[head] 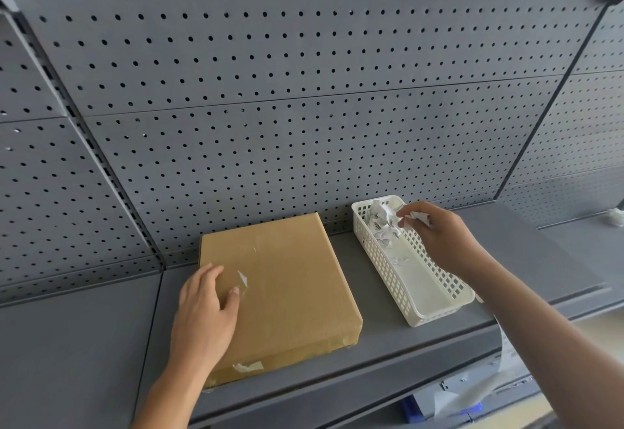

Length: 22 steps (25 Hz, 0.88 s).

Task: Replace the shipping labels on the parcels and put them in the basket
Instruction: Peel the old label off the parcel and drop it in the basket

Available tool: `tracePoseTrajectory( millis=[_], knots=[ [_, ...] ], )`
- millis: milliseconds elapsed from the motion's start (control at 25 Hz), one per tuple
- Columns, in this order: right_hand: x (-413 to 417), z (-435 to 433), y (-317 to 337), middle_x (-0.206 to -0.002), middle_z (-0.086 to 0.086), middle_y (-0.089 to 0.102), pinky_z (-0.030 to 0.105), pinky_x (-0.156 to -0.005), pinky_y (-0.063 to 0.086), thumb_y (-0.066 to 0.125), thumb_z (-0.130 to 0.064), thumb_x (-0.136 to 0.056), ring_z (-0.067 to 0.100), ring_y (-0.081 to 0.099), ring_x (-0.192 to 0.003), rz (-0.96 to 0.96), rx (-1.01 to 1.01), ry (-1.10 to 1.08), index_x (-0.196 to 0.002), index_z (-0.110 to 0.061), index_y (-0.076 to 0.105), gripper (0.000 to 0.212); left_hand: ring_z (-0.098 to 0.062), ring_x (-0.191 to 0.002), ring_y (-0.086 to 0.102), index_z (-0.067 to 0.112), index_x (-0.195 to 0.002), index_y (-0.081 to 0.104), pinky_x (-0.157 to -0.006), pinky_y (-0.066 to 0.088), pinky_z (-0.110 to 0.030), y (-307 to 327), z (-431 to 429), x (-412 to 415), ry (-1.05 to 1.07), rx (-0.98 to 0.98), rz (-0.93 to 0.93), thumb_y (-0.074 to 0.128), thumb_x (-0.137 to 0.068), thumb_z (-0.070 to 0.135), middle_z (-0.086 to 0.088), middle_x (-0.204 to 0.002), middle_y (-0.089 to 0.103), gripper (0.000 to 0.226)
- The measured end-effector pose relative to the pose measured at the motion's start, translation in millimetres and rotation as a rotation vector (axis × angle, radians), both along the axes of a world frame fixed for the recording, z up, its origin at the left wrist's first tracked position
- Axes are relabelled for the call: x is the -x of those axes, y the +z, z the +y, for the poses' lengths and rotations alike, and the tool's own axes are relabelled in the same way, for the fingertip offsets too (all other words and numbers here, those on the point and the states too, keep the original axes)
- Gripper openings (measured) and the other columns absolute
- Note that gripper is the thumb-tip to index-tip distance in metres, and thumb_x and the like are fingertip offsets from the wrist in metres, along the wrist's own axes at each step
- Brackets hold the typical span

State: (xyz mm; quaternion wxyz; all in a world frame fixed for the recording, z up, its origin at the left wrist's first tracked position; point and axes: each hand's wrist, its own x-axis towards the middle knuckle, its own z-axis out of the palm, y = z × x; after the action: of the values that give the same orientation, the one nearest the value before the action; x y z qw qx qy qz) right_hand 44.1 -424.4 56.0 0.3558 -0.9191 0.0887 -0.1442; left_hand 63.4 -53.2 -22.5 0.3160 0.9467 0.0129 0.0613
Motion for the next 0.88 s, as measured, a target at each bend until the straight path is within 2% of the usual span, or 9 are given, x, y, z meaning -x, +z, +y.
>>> tracePoseTrajectory(
  millis=[120, 160, 280, 400, 520, 600, 680, 760, 880],
  knots=[
    [-1.6, 3.1, -0.7, -0.089, -0.008, 0.07, 0.012, -0.068, 0.05, 0.043, -0.009, -0.104, 0.004, 0.068, -0.074, 0.019, -0.064, 0.0, -0.098, -0.017, 0.059, 0.019, -0.017, -0.149, 0.026, 0.019, -0.147, 0.047, -0.114, 0.037, -0.047, 1.4, -0.9, 1.2, 0.001, -0.001, -0.002, 0.054, -0.102, 0.032, 0.004, -0.159, 0.037, 0.048],
    [-1.3, 4.7, -0.3, -0.089, -0.006, 0.07, 0.015, -0.067, 0.052, 0.04, -0.009, -0.104, 0.008, 0.07, -0.073, 0.025, -0.094, 0.0, -0.098, -0.014, 0.057, 0.019, -0.017, -0.149, 0.026, 0.019, -0.147, 0.046, -0.113, 0.038, -0.047, 1.8, -1.3, 1.6, 0.002, -0.003, 0.0, 0.053, -0.102, 0.032, 0.004, -0.159, 0.036, 0.048],
    [0.0, 7.1, 1.9, -0.082, -0.008, 0.068, 0.018, -0.055, 0.044, 0.038, -0.012, -0.104, 0.007, 0.062, -0.058, 0.021, -0.086, -0.011, -0.097, -0.016, 0.056, 0.02, -0.016, -0.149, 0.025, 0.02, -0.147, 0.046, -0.112, 0.039, -0.047, 2.7, -1.7, 2.5, 0.003, -0.005, 0.005, 0.053, -0.102, 0.032, 0.005, -0.16, 0.036, 0.047],
    [2.4, 7.3, 4.2, -0.076, -0.002, 0.058, 0.03, -0.057, 0.041, 0.041, -0.02, -0.101, 0.017, 0.05, -0.062, 0.048, -0.153, -0.007, -0.099, -0.025, 0.056, 0.015, -0.016, -0.149, 0.025, 0.021, -0.147, 0.046, -0.11, 0.041, -0.047, 3.2, -1.5, 2.3, 0.002, -0.005, 0.013, 0.052, -0.102, 0.033, 0.006, -0.16, 0.035, 0.047],
    [6.0, 9.0, 6.9, -0.091, -0.002, 0.056, 0.028, -0.061, 0.04, 0.049, -0.029, -0.099, 0.015, 0.05, -0.069, 0.107, -0.154, 0.024, -0.112, -0.027, 0.052, 0.014, -0.016, -0.148, 0.025, 0.021, -0.147, 0.046, -0.109, 0.041, -0.047, 2.9, -1.0, 2.4, 0.002, -0.01, 0.018, 0.052, -0.103, 0.033, 0.006, -0.159, 0.035, 0.047],
    [5.8, 6.3, 7.5, -0.113, -0.003, 0.05, 0.029, -0.075, 0.041, 0.045, -0.03, -0.1, 0.008, 0.054, -0.089, 0.114, -0.181, 0.061, -0.124, -0.03, 0.051, 0.025, -0.016, -0.149, 0.025, 0.02, -0.147, 0.046, -0.109, 0.042, -0.048, 3.1, -1.4, 2.5, 0.0, -0.011, 0.021, 0.052, -0.103, 0.033, 0.005, -0.16, 0.035, 0.047],
    [1.5, -0.9, 4.7, -0.123, -0.003, 0.045, 0.03, -0.088, 0.039, 0.038, -0.023, -0.101, 0.008, 0.052, -0.1, 0.108, -0.238, 0.072, -0.132, -0.032, 0.053, 0.035, -0.016, -0.149, 0.025, 0.021, -0.148, 0.045, -0.109, 0.042, -0.047, 3.7, -1.3, 2.6, -0.001, -0.02, 0.019, 0.052, -0.103, 0.033, 0.006, -0.16, 0.034, 0.047],
    [-3.4, -11.3, -0.1, -0.126, -0.001, 0.044, 0.029, -0.088, 0.04, 0.038, -0.014, -0.101, 0.009, 0.05, -0.1, 0.088, -0.221, 0.041, -0.135, -0.03, 0.057, 0.042, -0.016, -0.149, 0.025, 0.021, -0.148, 0.046, -0.109, 0.042, -0.047, 4.4, -1.3, 2.5, -0.006, -0.037, 0.018, 0.052, -0.103, 0.033, 0.005, -0.16, 0.035, 0.047],
    [-6.9, -20.6, -2.2, -0.122, -0.003, 0.05, 0.024, -0.076, 0.043, 0.046, -0.01, -0.1, 0.009, 0.054, -0.089, 0.046, -0.07, 0.033, -0.138, -0.03, 0.056, 0.044, -0.017, -0.149, 0.026, 0.02, -0.147, 0.047, -0.11, 0.041, -0.047, 5.6, -1.3, 2.1, -0.012, -0.058, 0.017, 0.052, -0.102, 0.033, 0.005, -0.16, 0.036, 0.046]
  ],
)
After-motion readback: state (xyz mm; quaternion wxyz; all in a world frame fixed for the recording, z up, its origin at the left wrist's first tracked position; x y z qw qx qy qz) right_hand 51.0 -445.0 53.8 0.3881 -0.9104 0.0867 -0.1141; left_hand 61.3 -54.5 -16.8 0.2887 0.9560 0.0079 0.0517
